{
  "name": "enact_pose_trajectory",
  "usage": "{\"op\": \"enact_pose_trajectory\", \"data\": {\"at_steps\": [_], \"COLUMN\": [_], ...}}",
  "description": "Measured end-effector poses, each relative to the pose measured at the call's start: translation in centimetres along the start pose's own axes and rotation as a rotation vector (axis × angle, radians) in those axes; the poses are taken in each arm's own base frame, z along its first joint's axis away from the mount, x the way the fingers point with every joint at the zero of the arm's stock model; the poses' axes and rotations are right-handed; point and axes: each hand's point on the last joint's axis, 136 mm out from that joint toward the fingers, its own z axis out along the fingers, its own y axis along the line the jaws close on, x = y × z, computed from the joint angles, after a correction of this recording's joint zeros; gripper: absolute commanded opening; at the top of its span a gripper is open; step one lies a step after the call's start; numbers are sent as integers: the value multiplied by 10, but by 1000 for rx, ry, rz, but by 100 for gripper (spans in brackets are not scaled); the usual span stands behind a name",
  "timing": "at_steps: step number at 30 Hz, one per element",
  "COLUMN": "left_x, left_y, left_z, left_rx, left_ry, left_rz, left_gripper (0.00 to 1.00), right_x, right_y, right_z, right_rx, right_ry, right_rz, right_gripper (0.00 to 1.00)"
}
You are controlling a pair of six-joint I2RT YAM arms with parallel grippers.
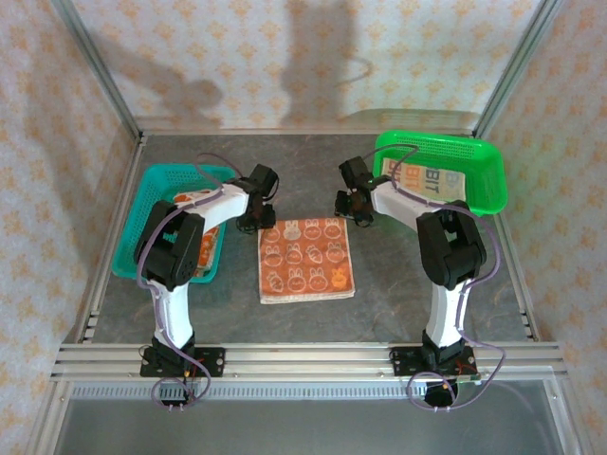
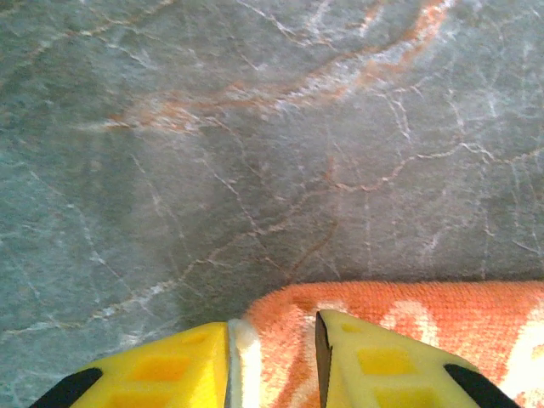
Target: Fold and stack the towels
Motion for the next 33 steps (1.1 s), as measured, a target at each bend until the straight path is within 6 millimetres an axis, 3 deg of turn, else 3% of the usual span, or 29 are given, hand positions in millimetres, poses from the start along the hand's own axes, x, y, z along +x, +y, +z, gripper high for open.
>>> {"op": "enact_pose_trajectory", "data": {"at_steps": [9, 19, 21, 23, 33], "left_x": [-5, 5, 5, 5, -1], "left_y": [7, 7, 7, 6, 3], "left_z": [-7, 7, 8, 8, 2], "left_rx": [6, 9, 8, 13, 25], "left_ry": [-15, 26, 26, 24, 7], "left_rz": [-21, -19, -16, -16, -6], "left_gripper": [27, 22, 10, 3, 0], "right_x": [17, 12, 11, 10, 6], "right_y": [-2, 3, 4, 5, 5], "right_z": [24, 28, 29, 30, 25], "right_rx": [25, 21, 19, 16, 17], "right_ry": [64, 60, 59, 59, 45], "right_rz": [-20, -35, -40, -39, -55], "right_gripper": [29, 28, 10, 1, 0]}}
